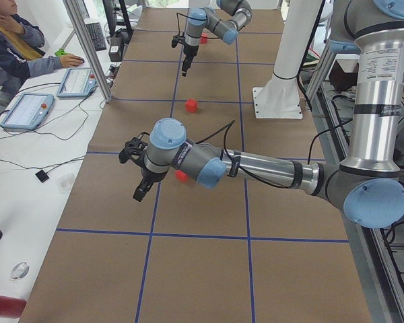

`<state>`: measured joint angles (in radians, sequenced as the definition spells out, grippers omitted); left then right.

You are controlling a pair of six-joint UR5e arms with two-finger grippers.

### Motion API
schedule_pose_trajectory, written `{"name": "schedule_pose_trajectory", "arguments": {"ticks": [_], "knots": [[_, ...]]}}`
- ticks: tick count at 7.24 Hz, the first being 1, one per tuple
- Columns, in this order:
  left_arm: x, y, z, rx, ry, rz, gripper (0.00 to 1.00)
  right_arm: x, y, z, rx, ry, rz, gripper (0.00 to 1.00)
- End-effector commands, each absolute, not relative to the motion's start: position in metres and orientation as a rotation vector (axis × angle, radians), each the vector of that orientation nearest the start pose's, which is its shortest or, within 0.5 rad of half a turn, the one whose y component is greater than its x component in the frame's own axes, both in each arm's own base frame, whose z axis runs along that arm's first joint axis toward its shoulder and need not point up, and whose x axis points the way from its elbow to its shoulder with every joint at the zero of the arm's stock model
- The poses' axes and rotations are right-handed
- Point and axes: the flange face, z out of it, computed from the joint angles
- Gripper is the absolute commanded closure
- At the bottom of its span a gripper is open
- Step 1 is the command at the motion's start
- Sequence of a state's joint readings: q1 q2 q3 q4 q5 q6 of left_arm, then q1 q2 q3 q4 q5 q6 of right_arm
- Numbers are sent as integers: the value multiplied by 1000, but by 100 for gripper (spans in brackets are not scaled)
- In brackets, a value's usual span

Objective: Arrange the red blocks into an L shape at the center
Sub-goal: 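Move the right gripper over the center red cube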

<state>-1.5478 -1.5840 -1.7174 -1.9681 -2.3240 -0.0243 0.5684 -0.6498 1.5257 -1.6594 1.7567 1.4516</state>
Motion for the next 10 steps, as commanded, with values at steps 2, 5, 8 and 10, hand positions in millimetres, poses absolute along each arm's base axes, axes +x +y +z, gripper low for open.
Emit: {"name": "schedule_pose_trajectory", "arguments": {"ticks": [2, 5, 8, 10], "knots": [[-53, -517, 534, 518, 746, 212, 0, -647, -487, 83, 0, -703, 500, 4], [-53, -517, 532, 526, 745, 215, 0, -673, -478, 107, 3, -646, 524, 5], [-52, -518, 532, 526, 745, 216, 0, -682, -472, 116, 3, -634, 509, 5], [-52, -518, 533, 529, 745, 217, 0, -688, -465, 118, 14, -630, 500, 5]]}}
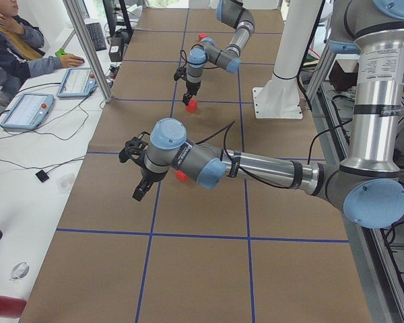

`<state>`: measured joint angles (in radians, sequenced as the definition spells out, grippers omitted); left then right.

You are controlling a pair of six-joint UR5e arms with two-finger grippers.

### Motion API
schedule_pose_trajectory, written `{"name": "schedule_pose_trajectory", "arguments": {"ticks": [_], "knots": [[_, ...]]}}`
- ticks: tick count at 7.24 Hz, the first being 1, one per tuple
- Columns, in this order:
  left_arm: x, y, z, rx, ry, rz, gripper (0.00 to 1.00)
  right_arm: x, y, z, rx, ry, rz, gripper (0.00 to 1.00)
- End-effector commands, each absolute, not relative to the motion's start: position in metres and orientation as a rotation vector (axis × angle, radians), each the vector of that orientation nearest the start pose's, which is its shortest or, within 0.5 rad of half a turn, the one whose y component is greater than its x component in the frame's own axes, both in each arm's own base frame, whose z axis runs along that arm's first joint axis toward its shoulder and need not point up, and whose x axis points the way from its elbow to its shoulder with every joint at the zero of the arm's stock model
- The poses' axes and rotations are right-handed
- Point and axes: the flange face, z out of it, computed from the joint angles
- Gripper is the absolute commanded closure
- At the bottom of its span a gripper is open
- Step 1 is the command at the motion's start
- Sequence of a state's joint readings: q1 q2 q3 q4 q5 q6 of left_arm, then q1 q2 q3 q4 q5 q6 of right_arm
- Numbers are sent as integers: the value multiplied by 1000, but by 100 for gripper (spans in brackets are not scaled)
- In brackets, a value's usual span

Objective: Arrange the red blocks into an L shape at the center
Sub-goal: 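Lower the right gripper and grasp the center red cube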

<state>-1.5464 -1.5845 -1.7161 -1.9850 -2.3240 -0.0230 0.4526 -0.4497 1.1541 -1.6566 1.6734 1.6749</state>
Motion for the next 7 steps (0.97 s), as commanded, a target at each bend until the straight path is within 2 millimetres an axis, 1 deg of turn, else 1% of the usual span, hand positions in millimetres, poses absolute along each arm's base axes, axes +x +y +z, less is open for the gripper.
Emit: {"name": "schedule_pose_trajectory", "arguments": {"ticks": [1, 2, 3, 4, 5, 6, 7], "knots": [[-53, -518, 533, 530, 744, 217, 0, -693, -462, 119, 42, -644, 497, 5], [-53, -517, 533, 528, 745, 218, 0, -699, -461, 123, 47, -652, 487, 12], [-53, -517, 533, 528, 744, 217, 0, -700, -460, 123, 47, -655, 484, 24], [-53, -517, 534, 526, 745, 218, 0, -701, -461, 126, 56, -649, 455, 34], [-52, -517, 534, 526, 745, 218, 0, -700, -462, 126, 64, -648, 435, 34], [-53, -517, 534, 527, 744, 216, 0, -699, -463, 125, 71, -648, 419, 37], [-53, -517, 534, 527, 744, 216, 0, -699, -462, 124, 78, -648, 392, 54]]}}
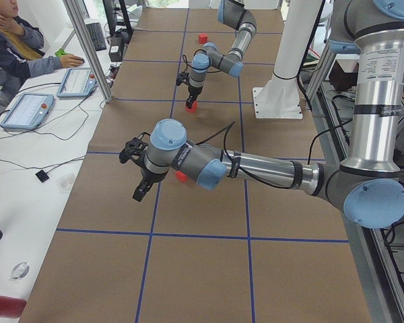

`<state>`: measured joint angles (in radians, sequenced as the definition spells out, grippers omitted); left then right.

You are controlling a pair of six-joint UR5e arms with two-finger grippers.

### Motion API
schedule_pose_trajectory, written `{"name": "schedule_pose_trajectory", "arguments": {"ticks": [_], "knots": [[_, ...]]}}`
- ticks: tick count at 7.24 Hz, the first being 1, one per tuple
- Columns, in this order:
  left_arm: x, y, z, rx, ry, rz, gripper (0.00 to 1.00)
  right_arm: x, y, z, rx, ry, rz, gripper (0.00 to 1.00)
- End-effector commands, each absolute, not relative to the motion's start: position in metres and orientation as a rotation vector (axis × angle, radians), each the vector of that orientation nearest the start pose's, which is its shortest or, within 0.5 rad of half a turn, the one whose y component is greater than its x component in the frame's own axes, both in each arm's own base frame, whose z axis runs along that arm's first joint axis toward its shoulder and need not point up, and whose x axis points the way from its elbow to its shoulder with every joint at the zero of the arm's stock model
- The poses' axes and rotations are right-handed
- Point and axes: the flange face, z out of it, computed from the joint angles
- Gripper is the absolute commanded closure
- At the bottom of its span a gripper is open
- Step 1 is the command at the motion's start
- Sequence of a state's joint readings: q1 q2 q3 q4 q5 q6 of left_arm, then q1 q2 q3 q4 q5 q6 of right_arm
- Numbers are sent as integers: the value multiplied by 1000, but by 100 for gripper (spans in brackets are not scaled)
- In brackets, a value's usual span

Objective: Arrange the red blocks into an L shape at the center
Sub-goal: 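Lower the right gripper and grasp the center red cube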

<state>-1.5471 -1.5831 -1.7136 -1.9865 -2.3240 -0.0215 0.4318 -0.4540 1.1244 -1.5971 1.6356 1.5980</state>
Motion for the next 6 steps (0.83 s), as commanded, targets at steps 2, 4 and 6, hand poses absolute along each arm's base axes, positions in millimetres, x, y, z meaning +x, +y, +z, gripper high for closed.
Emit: {"name": "schedule_pose_trajectory", "arguments": {"ticks": [2, 4, 6], "knots": [[-53, -518, 538, 521, 744, 215, 0, -690, -459, 114, 99, -671, 320, 100], [-52, -518, 537, 524, 744, 218, 0, -645, -437, 134, 156, -730, 206, 100], [-52, -518, 538, 520, 745, 215, 0, -604, -417, 133, 165, -721, 170, 100]]}}
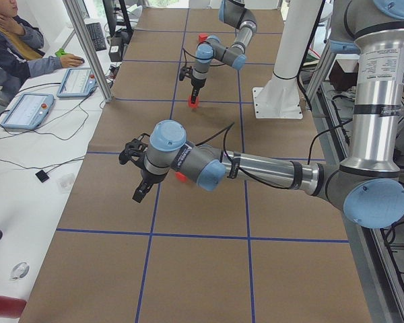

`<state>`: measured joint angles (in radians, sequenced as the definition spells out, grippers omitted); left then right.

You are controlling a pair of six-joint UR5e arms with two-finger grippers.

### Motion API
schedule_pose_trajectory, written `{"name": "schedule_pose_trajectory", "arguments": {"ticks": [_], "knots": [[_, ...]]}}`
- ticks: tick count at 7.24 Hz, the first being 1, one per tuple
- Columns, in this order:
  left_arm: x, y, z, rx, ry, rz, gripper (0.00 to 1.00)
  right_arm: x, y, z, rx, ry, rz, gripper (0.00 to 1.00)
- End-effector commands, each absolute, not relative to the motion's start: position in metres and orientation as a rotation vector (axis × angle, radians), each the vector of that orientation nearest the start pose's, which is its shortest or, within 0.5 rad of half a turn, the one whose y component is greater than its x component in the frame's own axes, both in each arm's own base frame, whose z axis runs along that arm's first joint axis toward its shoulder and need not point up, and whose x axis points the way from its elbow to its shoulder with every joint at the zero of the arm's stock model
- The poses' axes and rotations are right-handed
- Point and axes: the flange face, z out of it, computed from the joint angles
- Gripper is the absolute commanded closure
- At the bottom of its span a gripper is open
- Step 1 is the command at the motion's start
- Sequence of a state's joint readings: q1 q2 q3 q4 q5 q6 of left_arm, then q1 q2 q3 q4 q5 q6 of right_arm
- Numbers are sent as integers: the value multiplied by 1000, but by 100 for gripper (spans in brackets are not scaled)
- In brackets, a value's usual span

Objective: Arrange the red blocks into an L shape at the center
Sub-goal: 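Lower the right gripper and grasp the center red cube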

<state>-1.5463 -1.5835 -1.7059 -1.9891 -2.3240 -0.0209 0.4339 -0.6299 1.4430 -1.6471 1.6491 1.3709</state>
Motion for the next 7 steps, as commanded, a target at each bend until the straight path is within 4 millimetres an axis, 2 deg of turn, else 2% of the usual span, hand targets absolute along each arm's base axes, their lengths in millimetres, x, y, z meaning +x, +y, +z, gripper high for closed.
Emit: {"name": "schedule_pose_trajectory", "arguments": {"ticks": [1, 2, 3, 7], "knots": [[-52, -518, 539, 519, 745, 215, 0, -606, -398, 142, 156, -714, 147, 100], [-52, -518, 541, 519, 745, 215, 0, -620, -380, 152, 146, -702, 122, 100], [-52, -519, 545, 517, 745, 214, 0, -636, -359, 152, 135, -702, 93, 100], [-52, -519, 545, 516, 745, 214, 0, -647, -362, 165, 168, -659, 70, 100]]}}
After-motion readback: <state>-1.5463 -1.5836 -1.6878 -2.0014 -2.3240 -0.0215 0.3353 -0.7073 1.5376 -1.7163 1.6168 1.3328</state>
